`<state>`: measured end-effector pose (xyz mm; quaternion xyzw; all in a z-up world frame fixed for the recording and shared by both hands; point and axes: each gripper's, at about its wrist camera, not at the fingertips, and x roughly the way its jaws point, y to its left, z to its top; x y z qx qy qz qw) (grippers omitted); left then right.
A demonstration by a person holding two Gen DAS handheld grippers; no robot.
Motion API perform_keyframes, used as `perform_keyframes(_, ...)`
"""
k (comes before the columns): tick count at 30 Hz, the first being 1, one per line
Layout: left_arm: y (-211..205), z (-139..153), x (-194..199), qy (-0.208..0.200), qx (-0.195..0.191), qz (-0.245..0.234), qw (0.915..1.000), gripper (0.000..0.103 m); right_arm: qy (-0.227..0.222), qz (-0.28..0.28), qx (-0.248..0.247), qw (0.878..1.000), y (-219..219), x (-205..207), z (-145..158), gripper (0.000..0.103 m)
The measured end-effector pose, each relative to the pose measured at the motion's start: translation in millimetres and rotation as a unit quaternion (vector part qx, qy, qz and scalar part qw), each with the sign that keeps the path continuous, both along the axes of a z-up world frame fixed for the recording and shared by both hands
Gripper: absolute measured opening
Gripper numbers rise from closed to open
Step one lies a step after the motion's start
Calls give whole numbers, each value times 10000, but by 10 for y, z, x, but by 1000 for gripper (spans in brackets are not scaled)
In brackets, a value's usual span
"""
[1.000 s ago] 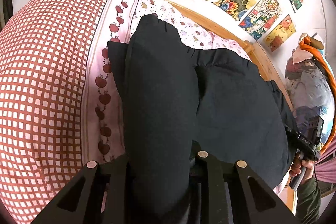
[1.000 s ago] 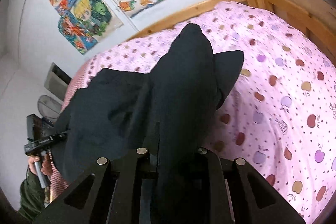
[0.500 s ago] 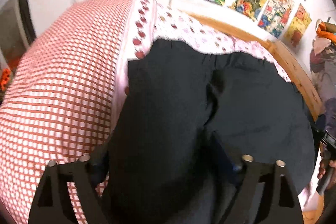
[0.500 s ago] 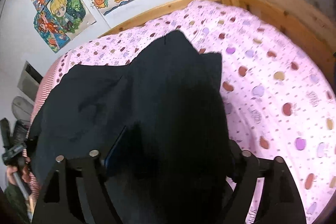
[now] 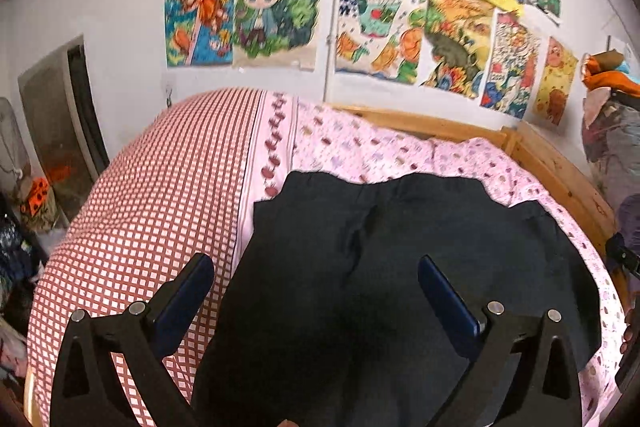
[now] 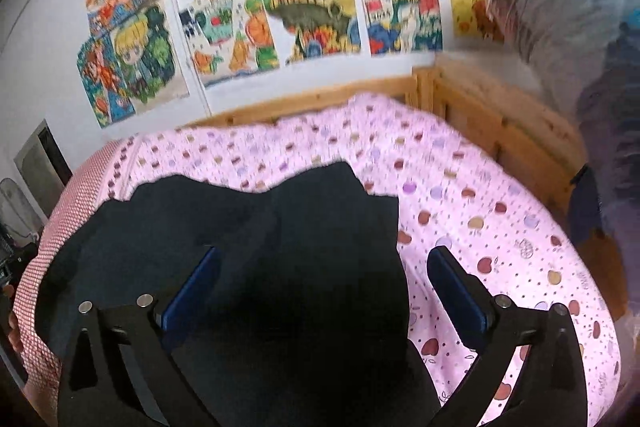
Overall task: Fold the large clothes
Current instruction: 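Open both grippers and pull them back from the folded jacket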
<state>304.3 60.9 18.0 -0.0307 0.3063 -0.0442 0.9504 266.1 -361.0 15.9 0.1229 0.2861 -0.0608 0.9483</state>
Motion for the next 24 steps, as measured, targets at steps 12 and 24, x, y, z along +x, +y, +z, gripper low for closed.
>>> perform_keyframes(12,-219,389,-547,-595,-167,-114,9980,103,-654,222,-219,9974,339,-460,414,101)
perform_keyframes(24,-228,529,-1112,-800,-291,-317,9959,103,-1069,591,-365,9918,764,-1016,620,101)
